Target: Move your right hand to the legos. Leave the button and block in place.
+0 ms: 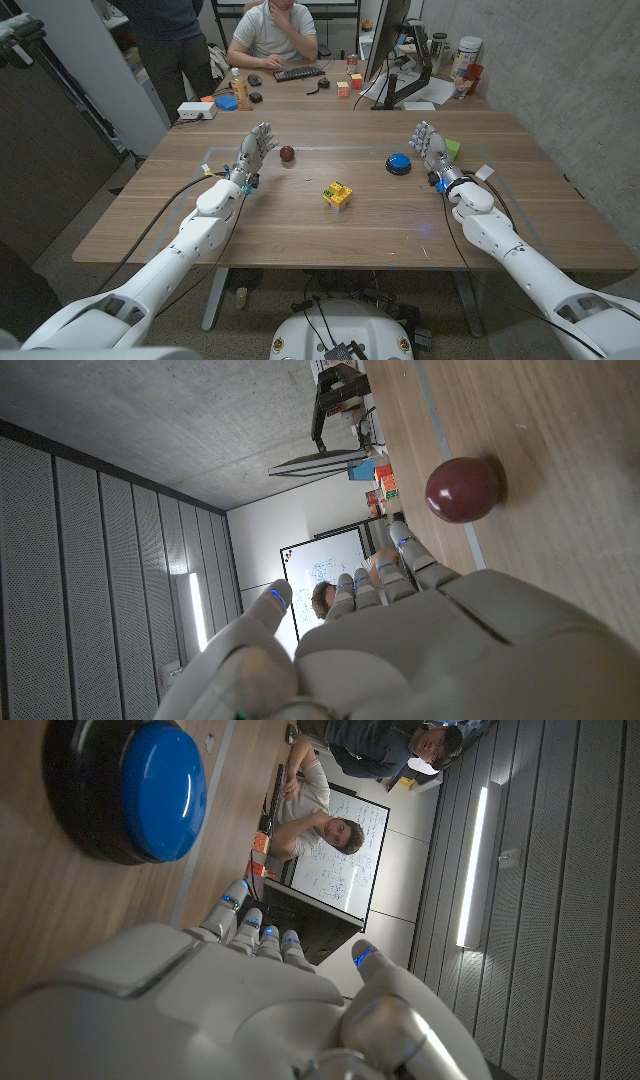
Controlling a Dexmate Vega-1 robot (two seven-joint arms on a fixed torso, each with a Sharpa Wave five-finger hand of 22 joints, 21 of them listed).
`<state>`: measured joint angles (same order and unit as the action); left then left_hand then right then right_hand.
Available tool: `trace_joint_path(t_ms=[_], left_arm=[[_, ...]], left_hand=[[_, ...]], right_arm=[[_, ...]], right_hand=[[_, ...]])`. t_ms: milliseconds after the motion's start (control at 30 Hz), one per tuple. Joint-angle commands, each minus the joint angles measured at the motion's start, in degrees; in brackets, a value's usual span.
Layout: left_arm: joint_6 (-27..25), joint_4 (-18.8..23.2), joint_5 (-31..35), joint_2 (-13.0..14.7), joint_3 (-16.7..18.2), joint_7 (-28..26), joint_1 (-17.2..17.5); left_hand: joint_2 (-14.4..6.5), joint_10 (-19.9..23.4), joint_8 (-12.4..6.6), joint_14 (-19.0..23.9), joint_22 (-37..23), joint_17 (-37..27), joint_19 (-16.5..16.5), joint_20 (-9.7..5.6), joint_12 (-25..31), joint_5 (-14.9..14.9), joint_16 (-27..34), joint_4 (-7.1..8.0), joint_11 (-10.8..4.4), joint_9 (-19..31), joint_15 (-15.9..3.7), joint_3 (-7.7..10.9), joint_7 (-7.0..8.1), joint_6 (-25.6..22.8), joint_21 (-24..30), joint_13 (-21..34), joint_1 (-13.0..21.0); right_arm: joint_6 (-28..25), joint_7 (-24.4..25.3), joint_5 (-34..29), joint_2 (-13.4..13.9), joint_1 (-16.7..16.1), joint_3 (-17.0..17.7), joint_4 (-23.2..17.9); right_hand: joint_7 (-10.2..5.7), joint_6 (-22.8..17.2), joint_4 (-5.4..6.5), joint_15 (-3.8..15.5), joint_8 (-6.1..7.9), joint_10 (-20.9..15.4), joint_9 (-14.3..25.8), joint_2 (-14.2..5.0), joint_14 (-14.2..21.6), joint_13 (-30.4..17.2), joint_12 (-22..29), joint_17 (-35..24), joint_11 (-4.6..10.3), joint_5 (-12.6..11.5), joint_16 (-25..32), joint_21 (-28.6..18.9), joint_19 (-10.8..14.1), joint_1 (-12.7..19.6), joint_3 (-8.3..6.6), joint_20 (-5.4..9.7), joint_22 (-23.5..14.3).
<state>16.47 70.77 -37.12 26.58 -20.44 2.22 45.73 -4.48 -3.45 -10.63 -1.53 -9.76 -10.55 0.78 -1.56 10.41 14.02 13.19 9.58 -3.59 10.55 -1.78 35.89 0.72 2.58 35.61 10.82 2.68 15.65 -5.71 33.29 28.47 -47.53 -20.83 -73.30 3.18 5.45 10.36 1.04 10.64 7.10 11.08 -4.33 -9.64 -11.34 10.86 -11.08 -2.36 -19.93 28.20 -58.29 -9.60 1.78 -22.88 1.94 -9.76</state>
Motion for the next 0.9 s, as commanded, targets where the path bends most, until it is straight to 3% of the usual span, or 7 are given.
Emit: trace_joint_path(t_ms=[33, 233, 367, 533, 567, 700, 900], left_arm=[[-2.5, -2.9, 5.8, -4.2, 3.9, 5.0, -1.0], [-3.4, -2.5, 7.4, -5.3, 5.7, 5.9, -0.5], [-3.9, -2.3, 8.2, -5.9, 6.5, 6.4, -0.4], [-4.2, -2.5, 9.0, -6.5, 7.2, 7.0, -0.5], [-4.3, -2.6, 9.1, -6.6, 7.3, 7.1, -0.5], [-4.3, -3.2, 9.6, -7.2, 7.6, 7.7, -0.8], [-4.2, -4.4, 10.1, -7.9, 7.9, 8.6, -1.5]], left_hand=[[-5.2, -0.1, -0.35, -0.4, -0.2, -0.2, 0.2, -3.92, 0.4, 0.3, 0.3, 0.09, -0.53, 0.2, -1.9, 0.42, 0.02, 0.3, 0.3, 0.3, 0.0], [-5.1, -0.1, -0.34, -0.3, -0.2, -0.2, 0.3, -3.95, 0.4, 0.3, 0.3, 0.1, -0.46, 0.2, -1.96, 0.44, 0.08, 0.3, 0.2, 0.3, 0.0], [-5.1, -0.1, -0.36, -0.3, -0.2, -0.2, 0.3, -3.97, 0.4, 0.3, 0.3, 0.11, -0.47, 0.2, -1.92, 0.46, 0.04, 0.3, 0.1, 0.3, 0.0], [-5.1, -0.1, -0.36, -0.3, -0.2, -0.2, 0.3, -3.93, 0.4, 0.3, 0.3, 0.11, -0.43, 0.2, -1.97, 0.47, 0.06, 0.3, 0.0, 0.3, 0.0], [-5.1, -0.1, -0.36, -0.3, -0.2, -0.2, 0.4, -3.91, 0.4, 0.3, 0.3, 0.12, -0.44, 0.2, -1.97, 0.47, 0.08, 0.3, 0.0, 0.3, -0.1], [-5.1, -0.1, -0.37, -0.3, -0.2, -0.2, 0.4, -3.94, 0.4, 0.2, 0.3, 0.12, -0.45, 0.2, -1.96, 0.47, 0.06, 0.3, 0.0, 0.3, -0.1], [-5.1, -0.1, -0.37, -0.3, -0.2, -0.2, 0.4, -3.87, 0.4, 0.2, 0.3, 0.13, -0.5, 0.2, -1.96, 0.48, 0.1, 0.3, -0.1, 0.3, -0.1]], right_arm=[[-4.5, -6.8, -10.6, -12.4, 0.4, 15.1, 3.8], [-5.7, -9.5, -14.9, -15.8, -0.7, 19.4, 2.1], [-6.2, -11.1, -17.1, -17.0, -2.1, 21.3, -0.1], [-5.5, -11.6, -19.6, -18.3, -4.6, 23.1, -4.0], [-5.7, -11.3, -20.2, -18.5, -5.3, 23.3, -5.3], [-6.2, -10.2, -23.9, -18.4, -7.8, 23.0, -9.6], [-5.2, -8.2, -28.0, -18.5, -10.4, 22.1, -13.0]], right_hand=[[0.0, 0.3, -0.01, 0.0, 0.43, 0.3, 0.1, -5.4, -4.9, -0.1, 0.5, -0.2, 0.13, -0.3, 0.4, -1.5, -5.3, 0.1, -0.35, 4.4, -0.3], [-0.17, 0.1, -0.03, -0.01, 0.49, 0.0, 0.1, -5.35, -4.2, -0.1, 0.5, -0.2, 0.25, -0.3, 0.6, -1.5, -5.0, 0.1, -0.34, 4.17, -0.3], [-1.16, -0.4, -0.27, 0.27, 0.58, -1.0, 0.1, -4.33, -2.1, 0.0, 0.8, 0.3, 0.57, -0.2, 0.7, -1.0, -4.2, 0.1, 0.11, -3.09, -0.2], [-2.5, -1.1, -0.8, -0.19, 0.78, -2.4, 0.1, -3.01, 0.6, 0.0, 1.1, 0.7, 0.57, -0.1, 0.8, -0.9, -1.2, 0.4, 0.63, -6.88, 0.0], [-3.56, -1.4, -1.09, -0.29, 0.85, -2.6, 0.1, -2.29, 1.2, 0.0, 1.0, 0.8, 0.4, 0.0, 0.6, -0.6, -0.5, 0.6, 0.91, -8.4, 0.1], [-5.14, -1.8, -2.37, -4.38, 0.82, -4.1, 0.2, 0.37, 3.5, 0.0, 1.1, 1.1, 1.68, 0.7, -0.1, 1.1, 1.1, 1.5, 2.07, -13.48, 0.2], [-7.36, -2.4, -3.5, -6.09, 0.97, -5.2, 0.2, 2.65, 5.5, 0.0, 1.2, 1.0, 2.05, 1.2, -0.2, 2.5, 1.4, 2.3, 3.1, -14.04, 0.2]])
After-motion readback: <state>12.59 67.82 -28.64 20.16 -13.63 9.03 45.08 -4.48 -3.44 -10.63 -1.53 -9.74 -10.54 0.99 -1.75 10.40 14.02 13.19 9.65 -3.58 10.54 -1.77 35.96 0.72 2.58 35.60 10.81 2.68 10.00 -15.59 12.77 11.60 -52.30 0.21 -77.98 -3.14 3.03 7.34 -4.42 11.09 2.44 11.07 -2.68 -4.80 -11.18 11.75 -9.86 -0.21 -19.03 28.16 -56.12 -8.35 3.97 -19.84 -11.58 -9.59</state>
